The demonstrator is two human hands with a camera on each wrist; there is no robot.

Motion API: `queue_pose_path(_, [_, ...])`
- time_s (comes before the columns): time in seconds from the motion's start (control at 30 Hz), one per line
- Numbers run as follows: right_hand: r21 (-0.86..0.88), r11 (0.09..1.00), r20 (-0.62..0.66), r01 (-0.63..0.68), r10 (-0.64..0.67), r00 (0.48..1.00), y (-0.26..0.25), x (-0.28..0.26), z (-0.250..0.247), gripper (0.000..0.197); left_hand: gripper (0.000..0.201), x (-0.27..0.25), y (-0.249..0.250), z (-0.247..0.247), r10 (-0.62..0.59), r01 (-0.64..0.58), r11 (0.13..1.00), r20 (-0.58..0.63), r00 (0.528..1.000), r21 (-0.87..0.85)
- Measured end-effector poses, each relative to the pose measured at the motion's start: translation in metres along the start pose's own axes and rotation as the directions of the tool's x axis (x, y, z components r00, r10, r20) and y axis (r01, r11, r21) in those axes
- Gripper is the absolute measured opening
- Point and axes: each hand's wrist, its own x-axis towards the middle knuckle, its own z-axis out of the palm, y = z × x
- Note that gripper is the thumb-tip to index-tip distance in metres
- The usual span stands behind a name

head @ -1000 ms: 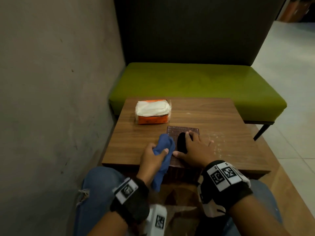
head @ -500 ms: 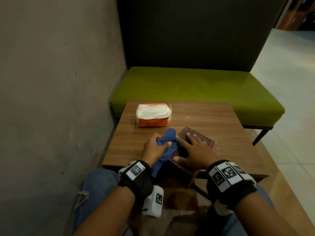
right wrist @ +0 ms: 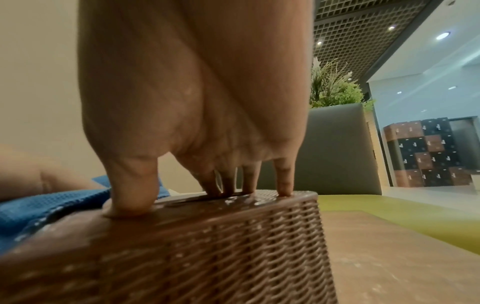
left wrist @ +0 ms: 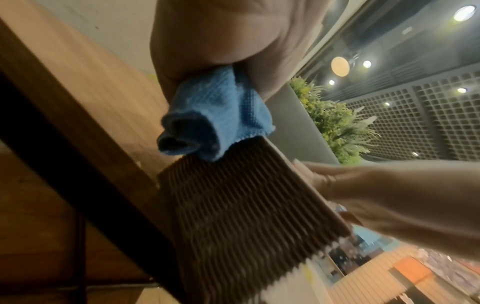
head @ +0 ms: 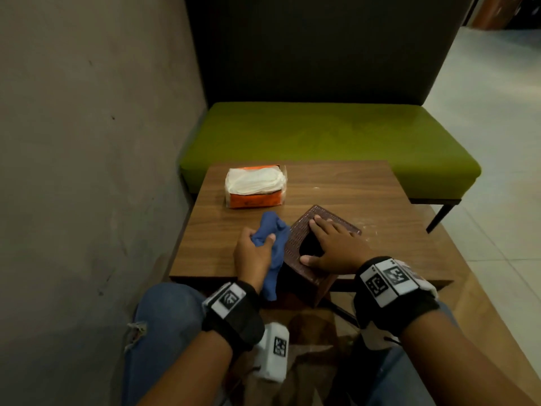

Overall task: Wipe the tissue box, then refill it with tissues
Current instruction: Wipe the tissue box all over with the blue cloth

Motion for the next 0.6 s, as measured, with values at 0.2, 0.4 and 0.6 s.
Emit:
queue_pose_path(0.2, [0.013, 1.0, -0.049, -0.019, 0.019, 0.999, -0.001, 0.002, 0.005, 0.087, 0.019, -0.05, -0.015, 0.005, 0.18, -0.184, 0.981, -0.078, 0.981, -0.053])
queue_pose_path(0.4, [0.004, 1.0, -0.069, -0.027, 0.027, 0.997, -0.001, 0.001, 0.007, 0.086, 0.02, -0.031, -0.002, 0.006, 0.018, -0.027, 0.995, -0.096, 0.995, -0.094])
queue_pose_path(0.6, [0.023, 1.0, -0.113, -0.006, 0.009, 0.994, 0.003, 0.001, 0.01, 0.079, 0.024, -0.089, -0.013, 0.015, 0.178, -0.174, 0.983, 0.08, 0.981, -0.051])
